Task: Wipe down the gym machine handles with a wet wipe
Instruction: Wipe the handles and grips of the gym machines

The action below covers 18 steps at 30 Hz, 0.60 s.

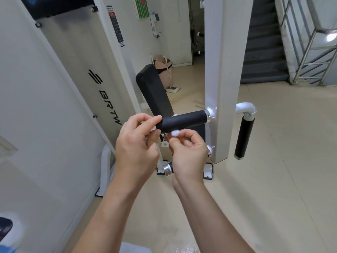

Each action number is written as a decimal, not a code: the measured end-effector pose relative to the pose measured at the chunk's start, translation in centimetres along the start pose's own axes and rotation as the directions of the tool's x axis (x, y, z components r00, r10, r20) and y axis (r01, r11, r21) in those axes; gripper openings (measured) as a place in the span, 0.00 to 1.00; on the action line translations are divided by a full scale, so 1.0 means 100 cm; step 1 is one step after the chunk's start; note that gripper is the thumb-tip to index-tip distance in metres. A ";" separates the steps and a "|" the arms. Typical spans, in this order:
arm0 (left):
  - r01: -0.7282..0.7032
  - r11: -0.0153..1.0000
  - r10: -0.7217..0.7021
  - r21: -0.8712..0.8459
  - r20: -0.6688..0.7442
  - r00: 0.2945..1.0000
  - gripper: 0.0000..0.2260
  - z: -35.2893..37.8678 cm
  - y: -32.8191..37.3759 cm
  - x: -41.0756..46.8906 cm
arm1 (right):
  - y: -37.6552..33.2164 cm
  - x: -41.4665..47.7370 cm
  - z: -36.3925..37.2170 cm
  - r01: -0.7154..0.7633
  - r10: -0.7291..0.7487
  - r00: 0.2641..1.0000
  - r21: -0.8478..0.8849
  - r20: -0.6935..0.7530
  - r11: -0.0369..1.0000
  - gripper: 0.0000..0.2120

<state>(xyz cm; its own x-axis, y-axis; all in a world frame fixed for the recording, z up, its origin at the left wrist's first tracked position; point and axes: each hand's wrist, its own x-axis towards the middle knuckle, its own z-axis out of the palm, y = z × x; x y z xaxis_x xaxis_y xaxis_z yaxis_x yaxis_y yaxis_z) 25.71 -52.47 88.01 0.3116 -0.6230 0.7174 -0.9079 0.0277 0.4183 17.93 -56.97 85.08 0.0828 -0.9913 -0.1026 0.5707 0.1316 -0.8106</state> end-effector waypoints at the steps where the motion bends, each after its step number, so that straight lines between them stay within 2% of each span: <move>1: -0.002 1.000 0.002 -0.006 0.002 1.000 0.14 -0.001 -0.001 0.000 | 0.001 -0.001 0.000 0.014 -0.014 1.000 -0.027 0.001 1.000 0.10; 7: 0.063 0.992 -0.067 -0.111 -0.025 0.997 0.14 -0.003 0.002 -0.007 | -0.014 0.015 -0.019 0.045 -0.039 0.993 0.045 -0.114 0.998 0.12; 18: 0.027 0.999 -0.025 0.040 -0.062 0.998 0.14 -0.002 -0.005 -0.004 | 0.013 -0.013 0.023 -0.032 0.027 0.997 0.056 0.073 0.998 0.12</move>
<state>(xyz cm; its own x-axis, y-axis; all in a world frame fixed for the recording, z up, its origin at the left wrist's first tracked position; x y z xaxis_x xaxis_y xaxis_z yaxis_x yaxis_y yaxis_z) 26.07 -52.08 87.63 0.3508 -0.5739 0.7400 -0.9095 -0.0206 0.4152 20.50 -55.46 85.49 0.1577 -0.9840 -0.0826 0.6128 0.1631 -0.7732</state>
